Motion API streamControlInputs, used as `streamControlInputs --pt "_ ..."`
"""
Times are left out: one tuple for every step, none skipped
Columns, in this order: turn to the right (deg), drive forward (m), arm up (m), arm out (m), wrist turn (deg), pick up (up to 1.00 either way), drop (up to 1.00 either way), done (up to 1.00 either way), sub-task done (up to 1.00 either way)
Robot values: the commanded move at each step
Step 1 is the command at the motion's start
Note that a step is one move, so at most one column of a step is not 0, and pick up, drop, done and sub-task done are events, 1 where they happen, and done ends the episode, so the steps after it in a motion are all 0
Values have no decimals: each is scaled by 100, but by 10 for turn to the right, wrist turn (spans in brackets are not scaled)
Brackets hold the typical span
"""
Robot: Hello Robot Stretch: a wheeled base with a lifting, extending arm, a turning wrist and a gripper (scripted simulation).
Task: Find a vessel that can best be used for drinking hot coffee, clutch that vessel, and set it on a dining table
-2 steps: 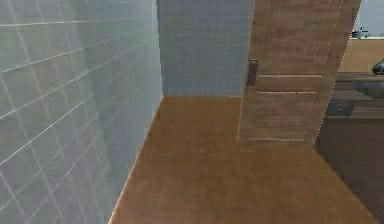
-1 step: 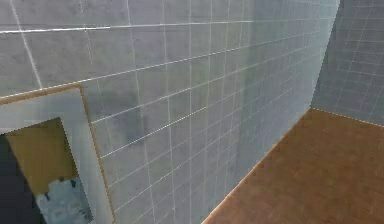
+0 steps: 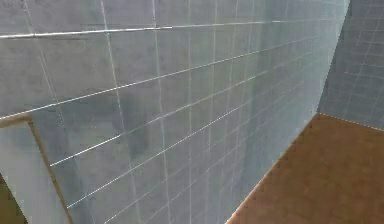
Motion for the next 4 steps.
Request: streamControlInputs --pt "450 0 0 0 0 0 0 0 0" --pt "150 0 0 0 0 0 0 0 0" --pt "0 40 0 0 0 0 0 0 0" --pt "-120 0 0 0 0 0 0 0 0"
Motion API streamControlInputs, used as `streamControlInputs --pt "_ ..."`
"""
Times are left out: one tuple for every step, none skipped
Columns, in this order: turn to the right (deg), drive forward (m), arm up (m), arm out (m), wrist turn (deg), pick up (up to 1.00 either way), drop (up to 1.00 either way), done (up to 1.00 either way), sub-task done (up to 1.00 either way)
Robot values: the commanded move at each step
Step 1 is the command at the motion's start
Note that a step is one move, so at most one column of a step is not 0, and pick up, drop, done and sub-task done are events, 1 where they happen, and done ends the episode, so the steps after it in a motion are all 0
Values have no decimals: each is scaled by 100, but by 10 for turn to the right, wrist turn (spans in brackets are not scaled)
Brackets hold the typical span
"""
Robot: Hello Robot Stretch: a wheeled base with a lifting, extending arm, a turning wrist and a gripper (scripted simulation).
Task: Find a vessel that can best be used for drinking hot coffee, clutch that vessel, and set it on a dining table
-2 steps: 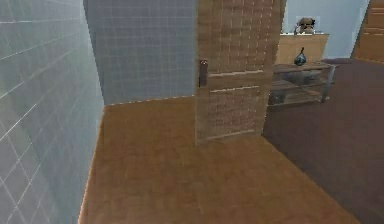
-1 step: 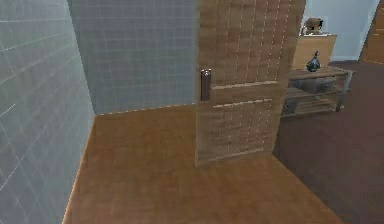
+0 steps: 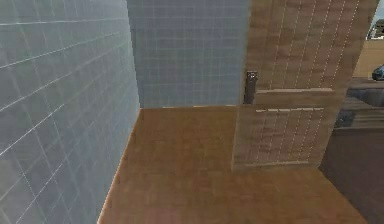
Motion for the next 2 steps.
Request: streamControlInputs --pt "0 15 0 0 0 0 0 0 0" --pt "120 0 0 0 0 0 0 0 0"
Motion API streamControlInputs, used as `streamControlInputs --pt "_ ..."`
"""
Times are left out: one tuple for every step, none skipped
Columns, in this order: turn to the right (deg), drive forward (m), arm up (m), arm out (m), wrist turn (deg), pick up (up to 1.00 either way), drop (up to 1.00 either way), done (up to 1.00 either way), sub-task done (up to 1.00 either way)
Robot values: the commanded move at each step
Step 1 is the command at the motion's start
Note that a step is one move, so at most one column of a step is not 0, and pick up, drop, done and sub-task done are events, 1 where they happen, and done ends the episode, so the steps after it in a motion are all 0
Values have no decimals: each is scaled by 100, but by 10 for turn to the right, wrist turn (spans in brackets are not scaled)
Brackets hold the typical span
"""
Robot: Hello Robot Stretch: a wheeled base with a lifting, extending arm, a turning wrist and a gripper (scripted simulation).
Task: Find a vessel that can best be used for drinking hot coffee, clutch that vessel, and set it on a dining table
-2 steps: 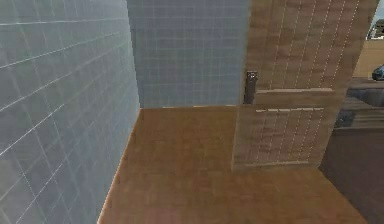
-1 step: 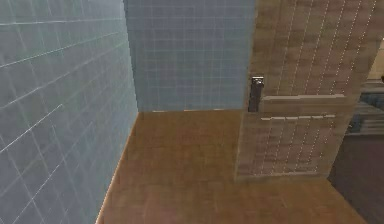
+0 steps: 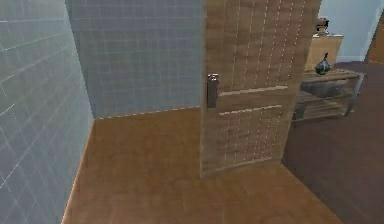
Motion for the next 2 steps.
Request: streamControlInputs --pt "0 45 0 0 0 0 0 0 0" --pt "450 0 0 0 0 0 0 0 0"
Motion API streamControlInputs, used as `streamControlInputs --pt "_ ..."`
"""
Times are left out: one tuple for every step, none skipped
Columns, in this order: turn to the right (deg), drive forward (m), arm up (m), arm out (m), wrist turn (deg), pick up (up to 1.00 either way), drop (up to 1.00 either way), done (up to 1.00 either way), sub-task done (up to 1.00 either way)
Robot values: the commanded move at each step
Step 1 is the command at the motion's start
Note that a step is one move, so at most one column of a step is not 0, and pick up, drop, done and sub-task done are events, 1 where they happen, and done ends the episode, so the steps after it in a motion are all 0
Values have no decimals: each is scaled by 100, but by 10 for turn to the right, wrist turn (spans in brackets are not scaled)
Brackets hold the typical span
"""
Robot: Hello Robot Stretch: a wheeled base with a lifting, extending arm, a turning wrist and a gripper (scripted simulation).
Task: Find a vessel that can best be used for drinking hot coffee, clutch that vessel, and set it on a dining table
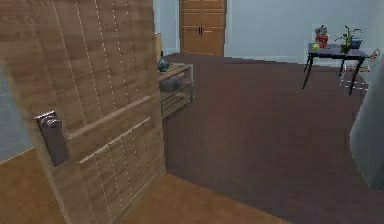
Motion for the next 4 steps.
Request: streamControlInputs --pt "120 0 0 0 0 0 0 0 0" --pt "0 100 0 0 0 0 0 0 0" --pt "0 100 0 0 0 0 0 0 0" --pt "-30 0 0 0 0 0 0 0 0"
